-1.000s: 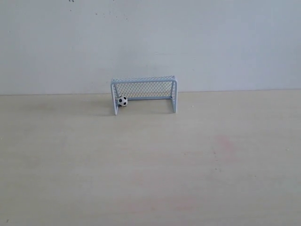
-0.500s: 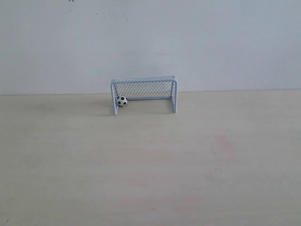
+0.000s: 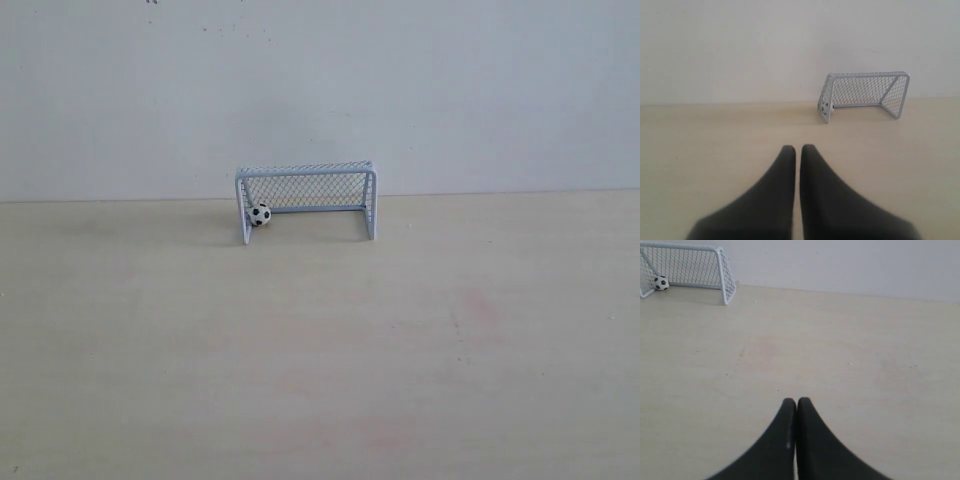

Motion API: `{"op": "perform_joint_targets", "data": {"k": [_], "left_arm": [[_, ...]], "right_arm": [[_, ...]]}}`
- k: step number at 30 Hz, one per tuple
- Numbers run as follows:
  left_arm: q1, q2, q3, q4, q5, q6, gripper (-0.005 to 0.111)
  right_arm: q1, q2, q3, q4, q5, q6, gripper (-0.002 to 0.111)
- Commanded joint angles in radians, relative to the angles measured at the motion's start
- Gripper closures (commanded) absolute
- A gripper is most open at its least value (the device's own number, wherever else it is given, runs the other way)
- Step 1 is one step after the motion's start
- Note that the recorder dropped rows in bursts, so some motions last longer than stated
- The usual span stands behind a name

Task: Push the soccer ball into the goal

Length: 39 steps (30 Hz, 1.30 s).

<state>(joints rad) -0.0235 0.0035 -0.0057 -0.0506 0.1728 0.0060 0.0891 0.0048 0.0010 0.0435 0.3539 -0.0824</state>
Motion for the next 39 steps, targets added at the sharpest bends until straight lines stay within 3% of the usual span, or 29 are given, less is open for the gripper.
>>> {"op": "perform_joint_targets", "data": {"k": [1,7,13,39], "left_arm": [[0.003,-0.004,0.006,-0.009,0.026,0.027,0.102],[0.003,-0.004,0.006,0.051,0.149,0.053,0.102],[-0.019,-0.004,0.006,0.051,0.173,0.019,0.102],[-0.033,-0.004,0.006,0.051,0.166,0.016,0.102]], "right_arm": [[0.001,-0.005,-0.001,0.004,-0.006,-0.002,0.109],[0.001,-0.005,-0.001,0.004,-0.006,-0.002,0.109],[0.001,-0.005,-0.001,0.004,-0.006,-0.002,0.109],[0.001,-0.005,-0.001,0.004,-0.020,-0.002,0.109]]}}
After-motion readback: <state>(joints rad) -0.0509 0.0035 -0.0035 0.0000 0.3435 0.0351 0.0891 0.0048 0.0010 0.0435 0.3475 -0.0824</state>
